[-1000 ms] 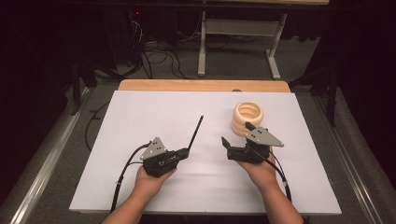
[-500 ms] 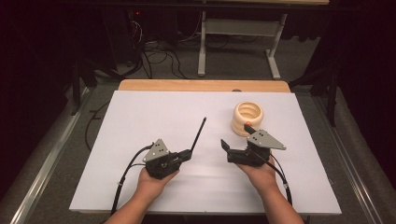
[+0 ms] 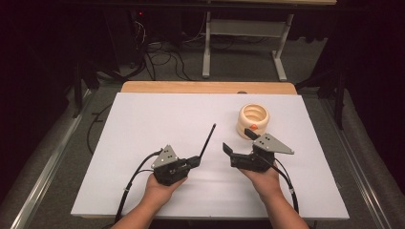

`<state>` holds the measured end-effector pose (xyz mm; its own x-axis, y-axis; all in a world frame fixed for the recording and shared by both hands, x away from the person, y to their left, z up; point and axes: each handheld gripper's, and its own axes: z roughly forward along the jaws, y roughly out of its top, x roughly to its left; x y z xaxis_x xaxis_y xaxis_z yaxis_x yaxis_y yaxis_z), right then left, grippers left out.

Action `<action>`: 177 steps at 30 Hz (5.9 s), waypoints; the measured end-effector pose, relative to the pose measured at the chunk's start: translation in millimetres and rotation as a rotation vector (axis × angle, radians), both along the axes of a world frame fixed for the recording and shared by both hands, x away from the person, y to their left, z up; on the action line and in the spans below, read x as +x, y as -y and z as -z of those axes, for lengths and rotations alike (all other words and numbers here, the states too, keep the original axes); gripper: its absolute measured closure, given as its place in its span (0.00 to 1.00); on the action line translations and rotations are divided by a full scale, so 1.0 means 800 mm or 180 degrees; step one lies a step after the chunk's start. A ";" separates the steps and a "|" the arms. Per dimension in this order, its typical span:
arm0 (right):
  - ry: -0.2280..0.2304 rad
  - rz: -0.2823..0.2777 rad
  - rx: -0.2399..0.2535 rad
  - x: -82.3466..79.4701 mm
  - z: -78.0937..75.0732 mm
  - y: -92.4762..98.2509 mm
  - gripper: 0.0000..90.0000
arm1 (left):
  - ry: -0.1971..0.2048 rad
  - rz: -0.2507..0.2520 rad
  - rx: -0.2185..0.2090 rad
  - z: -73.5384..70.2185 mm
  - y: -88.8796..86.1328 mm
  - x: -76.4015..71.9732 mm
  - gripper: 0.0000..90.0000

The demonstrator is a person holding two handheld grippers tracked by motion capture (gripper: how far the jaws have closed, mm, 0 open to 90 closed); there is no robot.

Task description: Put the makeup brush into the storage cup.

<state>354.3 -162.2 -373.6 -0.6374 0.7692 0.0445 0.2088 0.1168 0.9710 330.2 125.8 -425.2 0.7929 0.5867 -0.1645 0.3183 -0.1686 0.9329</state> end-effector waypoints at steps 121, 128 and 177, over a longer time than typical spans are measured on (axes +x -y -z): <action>-0.0539 -0.0569 0.0935 -0.008 0.024 -0.031 0.95 | -0.0005 0.0091 0.0055 0.012 0.031 -0.009 0.94; -0.0540 -0.0589 0.0937 -0.009 0.024 -0.032 0.95 | -0.0002 0.0092 0.0066 0.012 0.032 -0.009 0.93; -0.0337 -0.0636 0.0871 -0.012 0.016 -0.025 0.95 | -0.0018 -0.0166 0.0112 0.006 0.019 -0.006 0.36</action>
